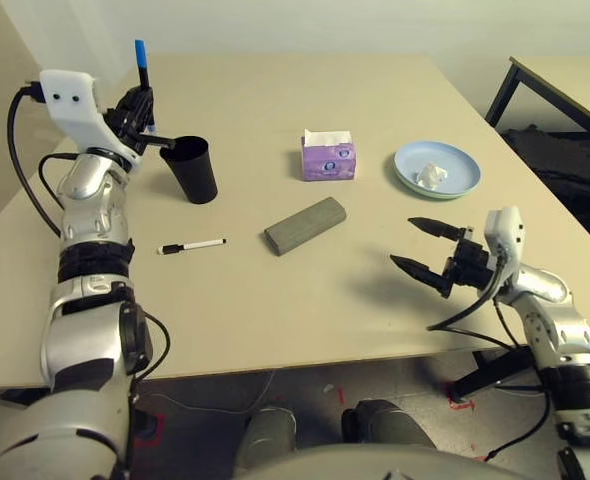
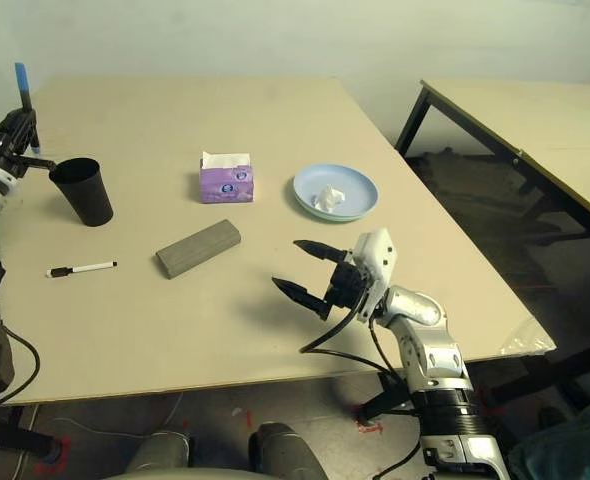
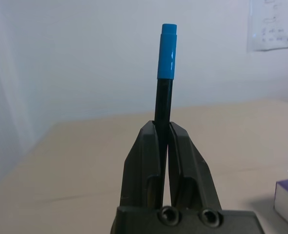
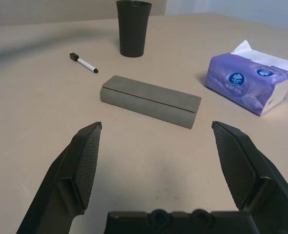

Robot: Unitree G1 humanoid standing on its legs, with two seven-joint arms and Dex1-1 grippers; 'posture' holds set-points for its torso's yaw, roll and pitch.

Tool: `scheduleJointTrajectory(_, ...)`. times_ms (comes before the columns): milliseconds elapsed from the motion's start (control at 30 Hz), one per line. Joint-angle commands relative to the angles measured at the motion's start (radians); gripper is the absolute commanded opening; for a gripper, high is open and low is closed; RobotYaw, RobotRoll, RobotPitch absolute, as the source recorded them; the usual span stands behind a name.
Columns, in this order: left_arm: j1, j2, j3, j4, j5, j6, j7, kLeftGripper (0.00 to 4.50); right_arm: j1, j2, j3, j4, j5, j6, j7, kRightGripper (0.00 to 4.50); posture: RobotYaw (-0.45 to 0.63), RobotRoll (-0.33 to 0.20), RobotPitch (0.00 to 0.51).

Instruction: Organize and tidy the items on the table.

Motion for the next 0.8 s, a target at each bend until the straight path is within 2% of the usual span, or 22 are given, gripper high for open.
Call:
scheduleJointTrajectory(33,-0.024,-0.012,-0.014,0.052,0.008,-0.035,-0.006,0.08,0.011,-0.014,-0.009,-0.029,0.007,0.016,-0.005,4.5,0.0,0.0,0.037)
scheduleJointTrajectory(800,-0.081,-0.041,-0.065,0.248,0.055,-0.125,0.021,0.08,0.021,-0.019,-0.005,-0.076,0.005,0.06,-0.027,4.5,-0.01,0.0,0.065)
